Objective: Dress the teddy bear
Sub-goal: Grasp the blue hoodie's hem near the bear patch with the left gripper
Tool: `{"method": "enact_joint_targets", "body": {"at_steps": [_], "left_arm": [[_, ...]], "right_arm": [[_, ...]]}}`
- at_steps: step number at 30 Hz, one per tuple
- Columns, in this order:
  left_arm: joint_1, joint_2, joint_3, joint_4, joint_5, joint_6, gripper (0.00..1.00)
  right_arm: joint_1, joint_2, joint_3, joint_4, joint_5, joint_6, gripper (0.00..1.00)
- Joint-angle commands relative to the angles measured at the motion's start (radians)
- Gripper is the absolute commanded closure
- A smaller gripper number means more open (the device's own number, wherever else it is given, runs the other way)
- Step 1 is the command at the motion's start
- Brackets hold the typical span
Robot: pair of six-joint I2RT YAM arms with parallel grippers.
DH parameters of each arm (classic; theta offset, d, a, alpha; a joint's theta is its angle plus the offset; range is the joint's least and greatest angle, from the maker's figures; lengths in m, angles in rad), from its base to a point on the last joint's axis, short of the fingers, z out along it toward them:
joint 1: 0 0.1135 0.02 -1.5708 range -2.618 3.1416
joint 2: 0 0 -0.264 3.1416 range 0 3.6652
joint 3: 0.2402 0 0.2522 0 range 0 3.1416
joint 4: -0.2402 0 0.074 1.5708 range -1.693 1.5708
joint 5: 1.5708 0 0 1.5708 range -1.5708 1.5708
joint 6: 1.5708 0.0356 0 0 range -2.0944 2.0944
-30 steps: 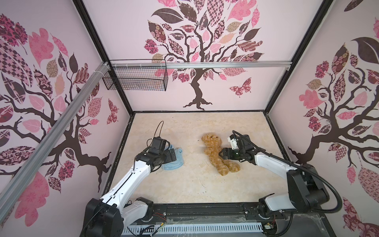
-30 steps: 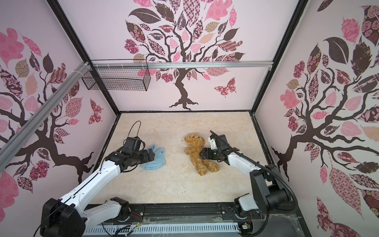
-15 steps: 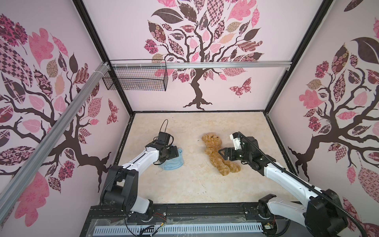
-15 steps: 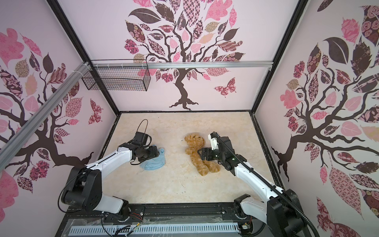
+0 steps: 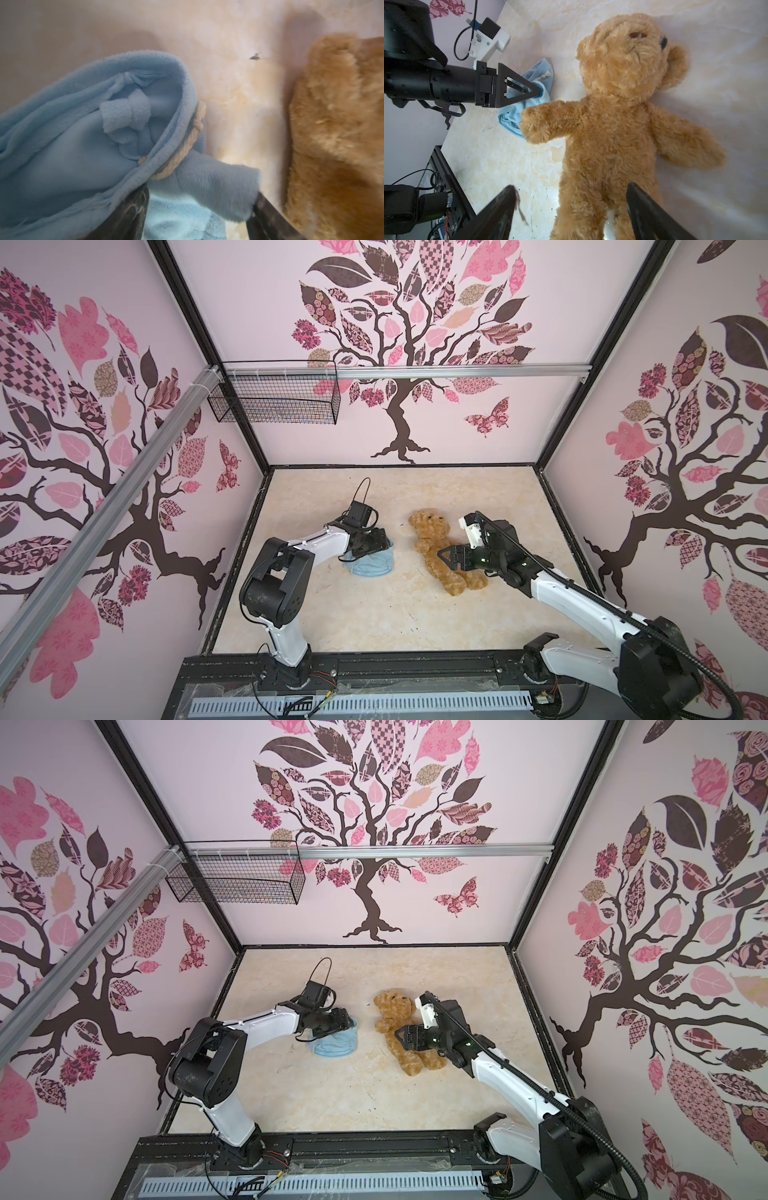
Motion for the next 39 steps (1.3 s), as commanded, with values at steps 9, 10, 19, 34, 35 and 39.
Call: {"method": "enact_joint_targets", "body": {"at_steps": [9, 10, 19, 34, 35, 39], "left_arm": [[-0.02, -0.169, 0.047, -0.389, -0.212, 0.381, 0.22], [-0.034, -0.165, 0.057, -0.432, -0.25, 0.426, 0.22], [-0.14, -0.069, 0.112, -0.455, -0.448, 0.817, 0.22], [-0.102, 0.085, 0.234, -0.484, -0.236, 0.671, 0.92], [-0.083, 0.066, 0.22, -0.485, -0.189, 0.637, 0.95], [0.008, -0.043, 0.118, -0.444, -0.01, 0.545, 1.0]], "right_arm": [[0.002, 0.03, -0.001, 0.043, -0.018, 0.026, 0.14], [0.003, 0.035, 0.002, 0.047, -0.022, 0.027, 0.14], [0.003, 0.052, 0.008, 0.068, -0.055, 0.031, 0.14], [0.063, -0.084, 0.005, 0.008, -0.019, -0.028, 0.18], [0.105, -0.093, 0.01, 0.012, 0.004, -0.044, 0.19], [0.347, -0.067, 0.025, 0.066, 0.168, -0.122, 0.22]]}}
